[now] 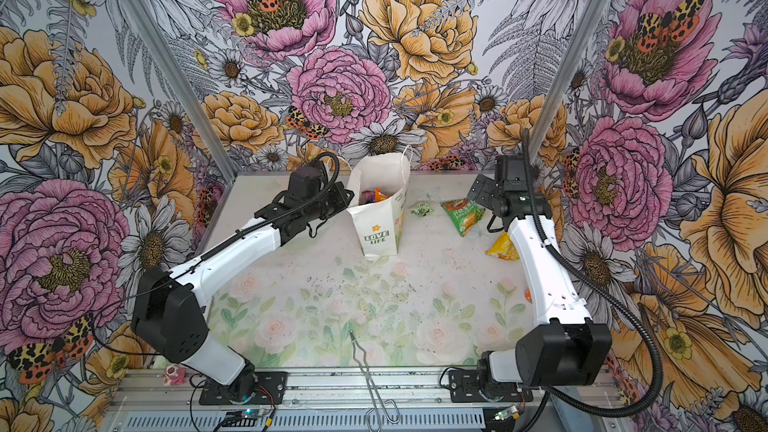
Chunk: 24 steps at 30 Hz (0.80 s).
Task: Place the snacks into the paper bag
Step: 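Move the right gripper away from the bag down to the yellow snack packet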
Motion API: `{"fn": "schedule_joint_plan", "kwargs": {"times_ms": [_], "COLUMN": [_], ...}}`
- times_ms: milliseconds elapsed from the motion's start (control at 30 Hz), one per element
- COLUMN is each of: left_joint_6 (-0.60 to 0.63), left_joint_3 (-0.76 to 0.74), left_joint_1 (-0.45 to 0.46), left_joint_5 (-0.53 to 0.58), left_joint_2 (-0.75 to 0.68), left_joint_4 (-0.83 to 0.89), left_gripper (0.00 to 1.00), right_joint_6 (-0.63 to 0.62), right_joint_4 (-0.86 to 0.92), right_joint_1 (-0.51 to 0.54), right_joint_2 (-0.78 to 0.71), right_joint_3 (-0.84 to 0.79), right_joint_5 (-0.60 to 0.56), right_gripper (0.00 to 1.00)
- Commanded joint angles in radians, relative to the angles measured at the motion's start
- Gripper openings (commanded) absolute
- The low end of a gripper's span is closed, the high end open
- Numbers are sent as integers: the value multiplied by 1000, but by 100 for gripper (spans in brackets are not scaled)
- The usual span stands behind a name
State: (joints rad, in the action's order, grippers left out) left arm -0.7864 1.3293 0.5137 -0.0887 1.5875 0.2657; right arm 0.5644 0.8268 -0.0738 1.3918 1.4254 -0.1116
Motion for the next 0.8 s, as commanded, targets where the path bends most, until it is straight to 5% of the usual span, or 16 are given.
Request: {"fn": "schedule_joint_plan", "kwargs": {"times_ms": [0, 233, 767], "left_joint_6": [12, 10, 10], "left_joint_3": [-16, -14, 15], "left_joint_1": [-10, -11, -3], "left_joint_5": [18, 15, -5], "left_joint_2": [-37, -32, 2], "left_joint_4": [10, 10, 7], "left_gripper": [0, 0, 0], "right_joint_6": [117, 114, 51], "right_joint_4": [11, 11, 10], "right_joint_1": [-79, -198, -262], "right_joint_2": [39, 132, 391], "right_joint_3": [-48, -100, -17], "right_joint_5": [107, 170, 101], "right_gripper": [100, 100, 100]}}
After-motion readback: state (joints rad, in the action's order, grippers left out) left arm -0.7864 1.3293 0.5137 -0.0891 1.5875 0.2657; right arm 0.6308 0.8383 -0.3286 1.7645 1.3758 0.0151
